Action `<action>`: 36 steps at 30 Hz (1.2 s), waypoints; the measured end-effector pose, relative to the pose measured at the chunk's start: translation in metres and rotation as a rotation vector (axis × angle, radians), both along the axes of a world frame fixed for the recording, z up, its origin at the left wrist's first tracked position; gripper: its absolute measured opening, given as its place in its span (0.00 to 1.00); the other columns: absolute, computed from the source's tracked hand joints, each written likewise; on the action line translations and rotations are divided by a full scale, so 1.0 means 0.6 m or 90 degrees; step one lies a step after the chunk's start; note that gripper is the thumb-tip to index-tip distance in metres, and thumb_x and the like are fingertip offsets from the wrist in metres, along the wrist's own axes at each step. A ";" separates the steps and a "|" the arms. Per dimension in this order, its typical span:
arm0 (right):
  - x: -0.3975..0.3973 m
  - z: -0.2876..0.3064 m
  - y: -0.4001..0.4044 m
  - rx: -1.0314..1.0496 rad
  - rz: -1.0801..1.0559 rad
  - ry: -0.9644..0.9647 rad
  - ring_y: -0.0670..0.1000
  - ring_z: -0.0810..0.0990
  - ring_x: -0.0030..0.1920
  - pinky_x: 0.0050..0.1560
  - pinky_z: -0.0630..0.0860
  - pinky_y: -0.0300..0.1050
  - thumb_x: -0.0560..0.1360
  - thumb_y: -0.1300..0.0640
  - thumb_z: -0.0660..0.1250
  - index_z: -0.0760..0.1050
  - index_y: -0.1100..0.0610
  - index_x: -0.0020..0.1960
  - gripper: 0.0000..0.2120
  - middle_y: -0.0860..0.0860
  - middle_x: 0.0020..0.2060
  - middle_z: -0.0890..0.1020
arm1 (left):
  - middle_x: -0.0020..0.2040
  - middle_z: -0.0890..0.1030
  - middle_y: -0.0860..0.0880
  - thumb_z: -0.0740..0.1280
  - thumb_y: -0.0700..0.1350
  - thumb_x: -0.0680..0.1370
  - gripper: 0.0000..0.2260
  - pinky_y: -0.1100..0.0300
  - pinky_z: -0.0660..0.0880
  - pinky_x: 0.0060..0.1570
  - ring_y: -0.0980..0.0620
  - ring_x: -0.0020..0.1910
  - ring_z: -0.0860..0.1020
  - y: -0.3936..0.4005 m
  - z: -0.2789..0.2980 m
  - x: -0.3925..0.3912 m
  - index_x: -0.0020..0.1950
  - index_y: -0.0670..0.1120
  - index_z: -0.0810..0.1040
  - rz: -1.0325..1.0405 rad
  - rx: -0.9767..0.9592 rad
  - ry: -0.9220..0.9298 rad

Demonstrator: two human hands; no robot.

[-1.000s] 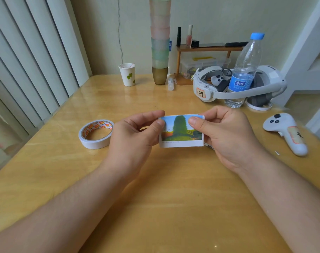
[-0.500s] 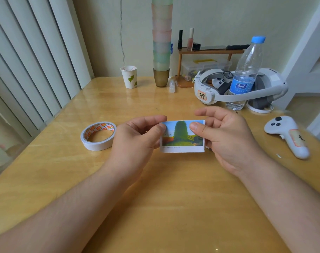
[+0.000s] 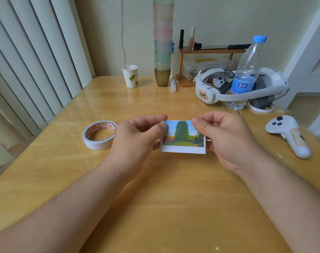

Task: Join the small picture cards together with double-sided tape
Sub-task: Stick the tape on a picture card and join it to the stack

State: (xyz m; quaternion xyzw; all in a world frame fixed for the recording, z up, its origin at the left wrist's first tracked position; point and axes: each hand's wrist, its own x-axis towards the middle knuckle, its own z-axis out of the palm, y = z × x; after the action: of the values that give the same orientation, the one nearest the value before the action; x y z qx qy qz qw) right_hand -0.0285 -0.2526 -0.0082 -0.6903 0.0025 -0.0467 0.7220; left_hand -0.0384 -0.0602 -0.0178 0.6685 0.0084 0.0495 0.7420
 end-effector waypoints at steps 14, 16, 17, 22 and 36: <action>-0.002 -0.002 -0.002 0.038 0.087 0.151 0.47 0.80 0.37 0.30 0.77 0.37 0.75 0.59 0.75 0.81 0.68 0.54 0.14 0.56 0.43 0.84 | 0.25 0.78 0.53 0.67 0.34 0.82 0.07 0.64 0.81 0.37 0.57 0.26 0.79 0.000 0.013 -0.004 0.58 0.39 0.82 -0.029 -0.119 0.080; -0.001 -0.002 -0.003 0.028 0.079 0.147 0.46 0.81 0.36 0.30 0.77 0.37 0.75 0.59 0.76 0.81 0.69 0.54 0.14 0.56 0.42 0.84 | 0.25 0.79 0.53 0.67 0.34 0.82 0.07 0.63 0.81 0.37 0.57 0.26 0.79 0.000 0.013 -0.004 0.58 0.39 0.82 -0.030 -0.117 0.080; -0.001 -0.001 -0.003 0.022 0.074 0.143 0.46 0.81 0.36 0.30 0.77 0.37 0.75 0.59 0.76 0.81 0.68 0.53 0.14 0.56 0.41 0.85 | 0.26 0.79 0.53 0.67 0.34 0.82 0.07 0.63 0.81 0.38 0.57 0.26 0.79 0.001 0.013 -0.003 0.58 0.39 0.82 -0.031 -0.115 0.078; -0.003 0.002 -0.002 0.004 0.067 0.125 0.47 0.80 0.31 0.29 0.78 0.38 0.74 0.59 0.76 0.80 0.65 0.46 0.09 0.56 0.38 0.84 | 0.27 0.80 0.53 0.68 0.34 0.82 0.06 0.65 0.80 0.37 0.57 0.26 0.79 0.003 0.013 -0.001 0.57 0.40 0.83 -0.023 -0.107 0.072; -0.006 -0.003 0.002 -0.034 0.058 0.066 0.52 0.80 0.35 0.32 0.79 0.40 0.75 0.59 0.75 0.79 0.62 0.39 0.10 0.59 0.38 0.84 | 0.33 0.83 0.51 0.69 0.34 0.81 0.07 0.62 0.81 0.38 0.56 0.30 0.81 0.011 0.010 0.005 0.55 0.43 0.84 -0.009 -0.073 0.042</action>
State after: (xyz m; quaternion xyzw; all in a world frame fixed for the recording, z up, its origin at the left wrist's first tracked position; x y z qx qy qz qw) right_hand -0.0324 -0.2516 -0.0098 -0.7104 0.0067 0.0220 0.7034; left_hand -0.0357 -0.0536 -0.0116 0.6264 0.0311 0.0212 0.7786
